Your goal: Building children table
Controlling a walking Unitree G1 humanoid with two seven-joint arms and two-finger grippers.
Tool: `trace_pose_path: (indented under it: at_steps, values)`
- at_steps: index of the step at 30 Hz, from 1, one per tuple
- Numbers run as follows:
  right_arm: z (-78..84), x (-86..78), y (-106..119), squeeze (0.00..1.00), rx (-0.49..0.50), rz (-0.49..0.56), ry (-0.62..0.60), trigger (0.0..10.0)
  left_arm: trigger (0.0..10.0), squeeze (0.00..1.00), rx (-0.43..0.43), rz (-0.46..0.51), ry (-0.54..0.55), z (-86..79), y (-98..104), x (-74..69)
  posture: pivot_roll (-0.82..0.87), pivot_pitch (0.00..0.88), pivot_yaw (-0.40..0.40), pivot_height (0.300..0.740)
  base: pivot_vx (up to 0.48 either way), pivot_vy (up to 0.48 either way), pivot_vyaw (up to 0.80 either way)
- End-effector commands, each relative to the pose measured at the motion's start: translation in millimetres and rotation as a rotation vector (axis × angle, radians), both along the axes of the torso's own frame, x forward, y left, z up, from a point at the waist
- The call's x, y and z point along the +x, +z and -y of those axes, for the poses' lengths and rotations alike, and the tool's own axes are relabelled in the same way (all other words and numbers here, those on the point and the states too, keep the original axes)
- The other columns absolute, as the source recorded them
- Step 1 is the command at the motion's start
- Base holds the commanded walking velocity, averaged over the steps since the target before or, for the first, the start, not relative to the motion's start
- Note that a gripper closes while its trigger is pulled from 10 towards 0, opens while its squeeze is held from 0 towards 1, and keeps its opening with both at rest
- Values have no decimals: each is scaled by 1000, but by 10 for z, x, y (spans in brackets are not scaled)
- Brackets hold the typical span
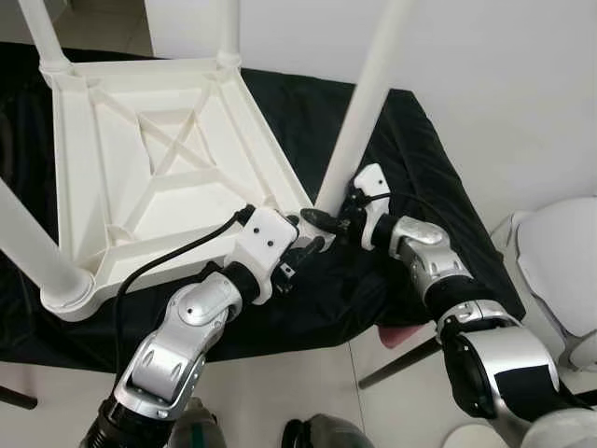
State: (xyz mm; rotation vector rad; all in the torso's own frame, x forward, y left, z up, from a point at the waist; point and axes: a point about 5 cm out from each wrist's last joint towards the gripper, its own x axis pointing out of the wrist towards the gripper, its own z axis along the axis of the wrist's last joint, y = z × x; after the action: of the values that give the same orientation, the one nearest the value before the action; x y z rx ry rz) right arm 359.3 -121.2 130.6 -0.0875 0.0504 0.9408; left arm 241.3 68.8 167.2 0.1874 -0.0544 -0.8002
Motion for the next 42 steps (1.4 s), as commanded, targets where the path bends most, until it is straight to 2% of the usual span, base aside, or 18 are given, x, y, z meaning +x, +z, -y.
trace_pose_path:
  at_steps: [1, 2, 3, 6, 12, 14, 16, 20, 21, 23, 24, 25, 26, 27, 29, 34, 35, 42]
  values:
    - [125, -43, -128, 0, 6, -51, -42, 1412, 10000, 0, 8, 1, -9, 32, -5, -7, 60, 0, -134, 740, 0, 0, 0]
    - [174, -45, -137, 0, 10, -43, -77, 10000, 10000, 0, 9, -1, -15, 36, -6, -12, 56, 0, -130, 740, 0, 0, 0]
    - [174, -45, -137, 0, 10, -43, -77, 10000, 10000, 0, 9, -1, -15, 36, -6, -12, 56, 0, -130, 740, 0, 0, 0]
    - [325, -18, -99, 0, 41, 7, -262, 10000, 10000, 0, 12, -8, -32, 46, -17, -35, 48, 0, -125, 740, 0, 0, 0]
    - [324, -8, -41, 0, 68, 63, -414, 10000, 10000, 0, 12, -19, -40, 58, -33, -55, 43, 0, -121, 740, 0, 0, 0]
    - [281, -24, -24, 0, 80, 89, -510, 10000, 10000, 0, 12, -22, -44, 63, -40, -68, 41, 0, -120, 740, 0, 0, 0]
    - [234, -35, -5, 0, 90, 104, -534, 10000, 10000, 0, 12, -23, -44, 62, -42, -71, 42, 0, -119, 740, 0, 0, 0]
    - [1, -56, 103, 0, 176, 126, -701, 10000, 10000, 0, 11, -27, -48, 70, -50, -80, 44, 0, -129, 740, 0, 0, 0]
    - [-105, -80, 117, 0, 207, 121, -716, 10000, 10000, 0, 10, -27, -48, 75, -51, -80, 44, 0, -129, 740, 0, 0, 0]
    - [-105, -80, 117, 0, 207, 121, -716, 10000, 10000, 0, 10, -27, -48, 75, -51, -80, 44, 0, -129, 740, 0, 0, 0]
    - [-255, -118, 127, 0, 234, 110, -710, 10000, 10000, 0, 10, -27, -48, 80, -53, -80, 46, 0, -132, 740, 0, 0, 0]
    - [-255, -118, 127, 0, 234, 110, -710, 10000, 10000, 0, 10, -27, -48, 80, -53, -80, 46, 0, -132, 740, 0, 0, 0]
    - [-401, -162, 141, 0, 251, 110, -695, 10000, 10000, 0, 8, -27, -47, 84, -53, -80, 46, 0, -132, 740, 0, 0, 0]
    - [-401, -162, 141, 0, 251, 110, -695, 10000, 10000, 0, 8, -27, -47, 84, -53, -80, 46, 0, -132, 740, 0, 0, 0]
    - [-599, -240, 156, 0, 264, 97, -659, 10000, 10000, 0, 7, -24, -42, 89, -52, -75, 58, 0, -146, 740, 0, 0, 0]
    - [-541, -242, 136, 0, 260, 76, -668, 10000, 10000, 0, 6, -24, -36, 83, -54, -77, 60, 0, -151, 740, 0, 0, 0]
    - [-449, -230, 139, 1000, 276, 58, -688, 10000, 10000, 0, 6, -25, -35, 82, -59, -88, 60, 0, -151, 740, 0, 0, 0]
    - [-344, -245, 199, 1000, 307, 83, -656, 10000, 10000, 0, 7, -26, -35, 83, -65, -90, 59, 0, -149, 740, 0, 0, 0]
